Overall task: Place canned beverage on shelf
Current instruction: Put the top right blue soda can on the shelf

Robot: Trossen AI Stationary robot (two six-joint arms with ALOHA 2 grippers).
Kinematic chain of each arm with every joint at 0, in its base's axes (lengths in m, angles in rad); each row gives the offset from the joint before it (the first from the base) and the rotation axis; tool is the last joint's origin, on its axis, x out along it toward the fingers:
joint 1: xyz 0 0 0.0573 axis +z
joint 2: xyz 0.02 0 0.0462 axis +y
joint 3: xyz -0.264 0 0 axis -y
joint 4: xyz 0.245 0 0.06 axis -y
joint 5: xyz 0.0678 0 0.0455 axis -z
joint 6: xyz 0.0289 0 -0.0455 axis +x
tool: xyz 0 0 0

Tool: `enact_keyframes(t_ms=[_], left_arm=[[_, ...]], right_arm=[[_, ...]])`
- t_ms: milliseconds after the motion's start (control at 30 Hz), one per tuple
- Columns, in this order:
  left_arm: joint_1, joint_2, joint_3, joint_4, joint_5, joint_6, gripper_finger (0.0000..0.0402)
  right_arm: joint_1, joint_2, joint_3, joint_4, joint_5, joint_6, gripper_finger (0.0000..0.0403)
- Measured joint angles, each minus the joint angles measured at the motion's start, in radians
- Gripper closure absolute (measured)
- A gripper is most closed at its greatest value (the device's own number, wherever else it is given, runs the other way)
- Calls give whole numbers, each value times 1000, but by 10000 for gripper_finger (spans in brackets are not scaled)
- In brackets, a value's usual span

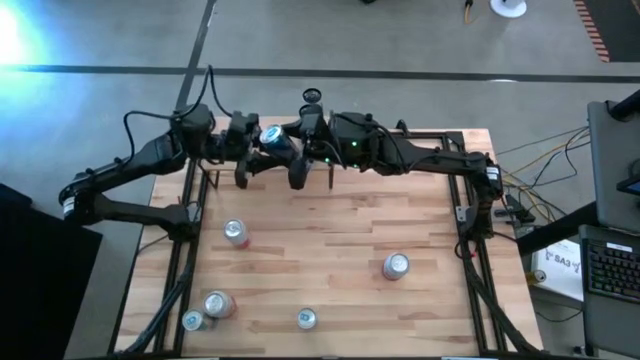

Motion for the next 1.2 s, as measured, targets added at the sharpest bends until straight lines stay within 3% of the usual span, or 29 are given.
enact_keyframes(t_ms=[333,600,667,733,1033,1200], left_arm=[[9,-40,0,-128,-73,65,235],[42,-99,52,-350,-366,304,234],[71,-84,54,-366,-394,362,234],[126,-53,43,-352,-358,396,234],[459,180,-7,-161,5,501,234],[524,294,3,-76,152,598,234]], right_arm=[[-5,-178,2,-215,28,26,80],[-4,-348,-1,-454,121,92,78],[-4,-370,-7,-488,146,104,78],[-4,-380,-11,-519,162,110,78],[0,-373,-12,-577,162,144,78],[0,-374,-12,-667,163,185,78]])
